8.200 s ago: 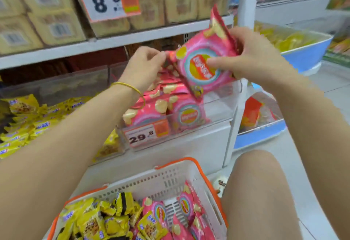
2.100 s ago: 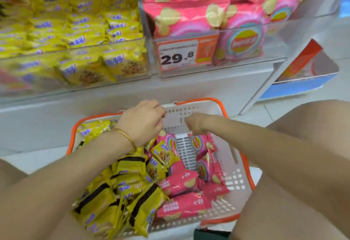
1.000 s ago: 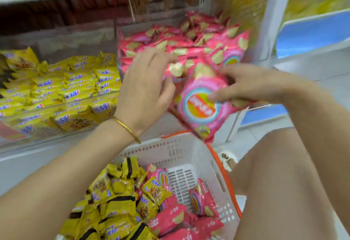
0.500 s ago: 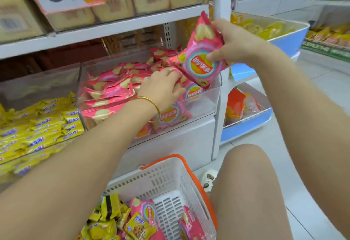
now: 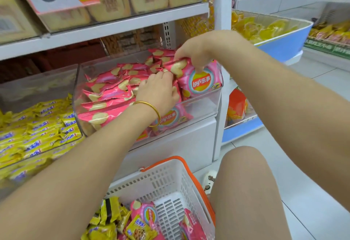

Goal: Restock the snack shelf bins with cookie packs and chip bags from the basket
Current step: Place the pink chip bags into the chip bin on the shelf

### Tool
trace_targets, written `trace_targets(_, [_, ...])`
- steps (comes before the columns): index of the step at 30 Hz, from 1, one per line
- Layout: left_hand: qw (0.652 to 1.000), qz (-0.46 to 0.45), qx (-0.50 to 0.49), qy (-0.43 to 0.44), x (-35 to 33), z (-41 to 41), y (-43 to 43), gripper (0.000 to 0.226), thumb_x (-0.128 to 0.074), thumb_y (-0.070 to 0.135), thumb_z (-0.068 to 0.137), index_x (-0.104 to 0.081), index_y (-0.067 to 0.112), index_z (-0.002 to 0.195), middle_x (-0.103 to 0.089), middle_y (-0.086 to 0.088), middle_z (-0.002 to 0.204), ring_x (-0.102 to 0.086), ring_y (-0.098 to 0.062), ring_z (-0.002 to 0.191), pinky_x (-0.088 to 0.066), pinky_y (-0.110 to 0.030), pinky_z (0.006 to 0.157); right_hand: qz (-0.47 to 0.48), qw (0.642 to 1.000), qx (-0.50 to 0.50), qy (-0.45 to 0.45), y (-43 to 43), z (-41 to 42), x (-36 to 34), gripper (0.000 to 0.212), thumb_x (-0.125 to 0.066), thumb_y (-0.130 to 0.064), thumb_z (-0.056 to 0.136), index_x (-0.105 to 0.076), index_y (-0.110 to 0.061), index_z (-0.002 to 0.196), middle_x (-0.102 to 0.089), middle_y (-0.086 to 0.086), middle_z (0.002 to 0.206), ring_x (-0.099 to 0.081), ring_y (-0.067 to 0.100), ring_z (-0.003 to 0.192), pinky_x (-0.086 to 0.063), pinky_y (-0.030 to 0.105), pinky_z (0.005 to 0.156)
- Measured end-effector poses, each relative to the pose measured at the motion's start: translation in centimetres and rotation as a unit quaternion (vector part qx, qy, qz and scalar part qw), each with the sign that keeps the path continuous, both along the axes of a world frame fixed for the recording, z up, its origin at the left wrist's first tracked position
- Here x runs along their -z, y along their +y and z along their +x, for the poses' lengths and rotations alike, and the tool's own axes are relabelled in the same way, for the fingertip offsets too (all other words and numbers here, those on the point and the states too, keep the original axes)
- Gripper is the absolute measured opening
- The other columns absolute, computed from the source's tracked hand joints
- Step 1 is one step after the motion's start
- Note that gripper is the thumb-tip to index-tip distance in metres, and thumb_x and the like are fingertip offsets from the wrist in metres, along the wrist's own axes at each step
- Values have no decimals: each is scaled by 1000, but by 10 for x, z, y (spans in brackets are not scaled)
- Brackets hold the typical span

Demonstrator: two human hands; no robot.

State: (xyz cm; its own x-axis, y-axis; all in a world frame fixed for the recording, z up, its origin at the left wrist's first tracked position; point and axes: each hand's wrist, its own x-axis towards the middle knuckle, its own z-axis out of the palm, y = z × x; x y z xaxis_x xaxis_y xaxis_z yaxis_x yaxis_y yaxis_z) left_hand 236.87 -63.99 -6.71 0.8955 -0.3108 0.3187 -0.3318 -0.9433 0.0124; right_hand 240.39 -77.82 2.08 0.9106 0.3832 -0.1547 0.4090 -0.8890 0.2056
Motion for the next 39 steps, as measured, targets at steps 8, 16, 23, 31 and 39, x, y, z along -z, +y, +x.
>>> trace_targets(8, [999, 32, -4, -27, 6, -2, 8, 36, -37, 41, 97, -53, 10, 104, -53, -9, 111, -47, -30, 108, -38, -42, 84, -77, 997, -9, 27, 6, 5, 34, 56, -70, -10, 80, -44, -16, 129, -48, 8, 116, -46, 26, 99, -41, 33, 73])
trace_targets(16, [998, 26, -4, -53, 13, -3, 7, 30, -40, 37, 98, -50, 12, 112, -49, -6, 119, -43, -28, 113, -35, -42, 88, -111, 993, -44, -25, 6, 5, 52, 32, -70, -8, 78, -45, -16, 96, -51, 4, 98, -51, 26, 93, -38, 33, 66])
trace_targets(23, [999, 19, 12, -49, 14, -2, 7, 27, -40, 38, 97, -48, 13, 105, -50, -6, 115, -43, -27, 110, -33, -40, 89, -54, 997, -51, 14, -4, 9, 61, 27, -59, -3, 81, -45, -17, 99, -51, 3, 92, -54, 29, 94, -43, 35, 69])
trace_targets(31, [998, -1, 48, -49, 12, -6, 15, 36, -38, 41, 95, -54, 11, 105, -54, -7, 112, -46, -28, 108, -33, -37, 91, 95, 994, 39, -28, -15, -1, 51, 35, -68, -6, 81, -62, -13, 115, -61, 7, 114, -57, 27, 102, -48, 30, 81])
trace_targets(39, [984, -89, 144, -51, 46, -103, 89, 24, -46, 24, 86, -61, 11, 98, -60, -7, 108, -55, -30, 101, -44, -44, 84, 356, 930, -53, -71, 40, -98, 81, 20, -64, -5, 80, -67, -14, 97, -59, -2, 82, -58, 16, 82, -42, 27, 72])
